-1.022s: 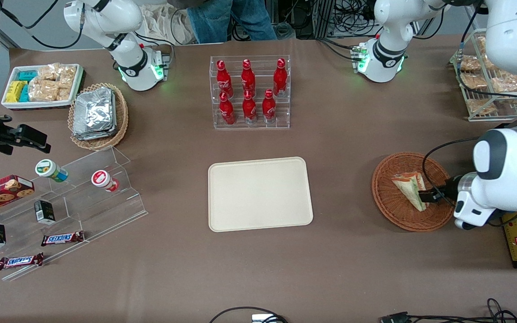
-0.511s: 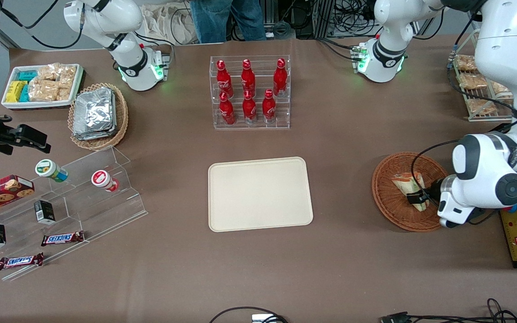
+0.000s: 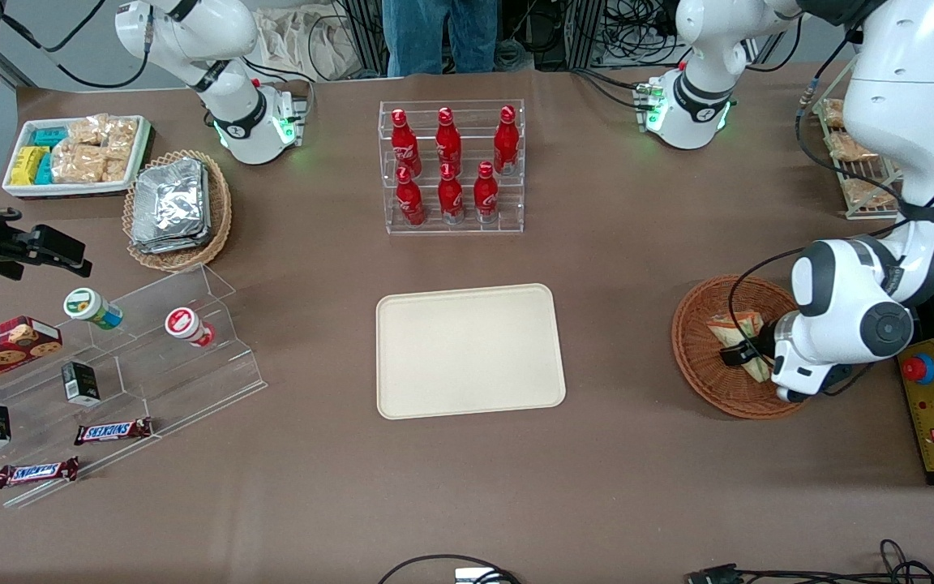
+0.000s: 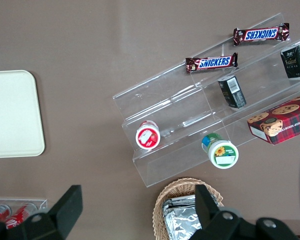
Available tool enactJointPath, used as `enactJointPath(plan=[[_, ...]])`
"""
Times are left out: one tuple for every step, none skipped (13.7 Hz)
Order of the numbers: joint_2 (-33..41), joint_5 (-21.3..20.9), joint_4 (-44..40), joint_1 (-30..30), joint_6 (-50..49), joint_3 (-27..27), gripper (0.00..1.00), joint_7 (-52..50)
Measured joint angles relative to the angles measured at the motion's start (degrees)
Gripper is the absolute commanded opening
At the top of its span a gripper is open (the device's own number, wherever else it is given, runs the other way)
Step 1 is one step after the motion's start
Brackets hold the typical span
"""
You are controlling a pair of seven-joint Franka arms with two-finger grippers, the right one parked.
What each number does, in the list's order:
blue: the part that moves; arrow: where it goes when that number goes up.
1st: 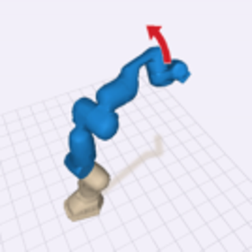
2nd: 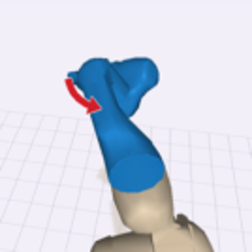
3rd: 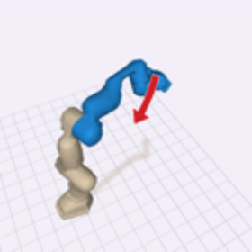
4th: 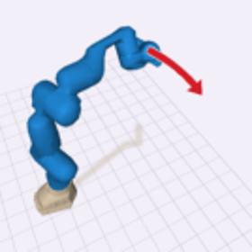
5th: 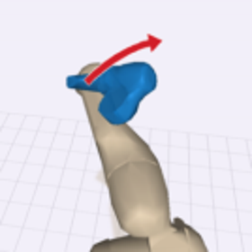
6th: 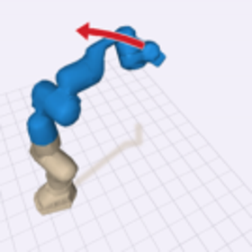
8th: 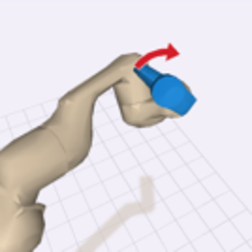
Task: Place sandwich from basket to tray
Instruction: 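Lower the open left gripper around the wrapped sandwich, then close the left gripper on the sandwich and lift it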
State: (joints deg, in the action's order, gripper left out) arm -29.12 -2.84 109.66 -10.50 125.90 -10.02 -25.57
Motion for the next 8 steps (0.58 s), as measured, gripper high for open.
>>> enactJointPath(plan=[[0.0, 0.0, 0.3, 0.0, 0.4, 0.0, 0.47, -0.1], [0.0, 0.0, 0.3, 0.0, 0.4, 0.0, 0.36, -0.1], [0.0, 0.0, 0.3, 0.0, 0.5, 0.0, 0.27, -0.1], [0.1, 0.0, 0.3, 0.0, 0.5, 0.0, 0.20, -0.1], [0.1, 0.0, 0.3, 0.0, 0.5, 0.0, 0.15, -0.1], [0.2, 0.0, 0.3, 0.0, 0.5, 0.0, 0.13, -0.1], [0.6, 0.0, 0.3, 0.0, 0.5, -0.1, 0.13, -0.1], [1.3, 0.0, 0.1, 0.0, 0.3, -0.2, 0.13, -0.1]])
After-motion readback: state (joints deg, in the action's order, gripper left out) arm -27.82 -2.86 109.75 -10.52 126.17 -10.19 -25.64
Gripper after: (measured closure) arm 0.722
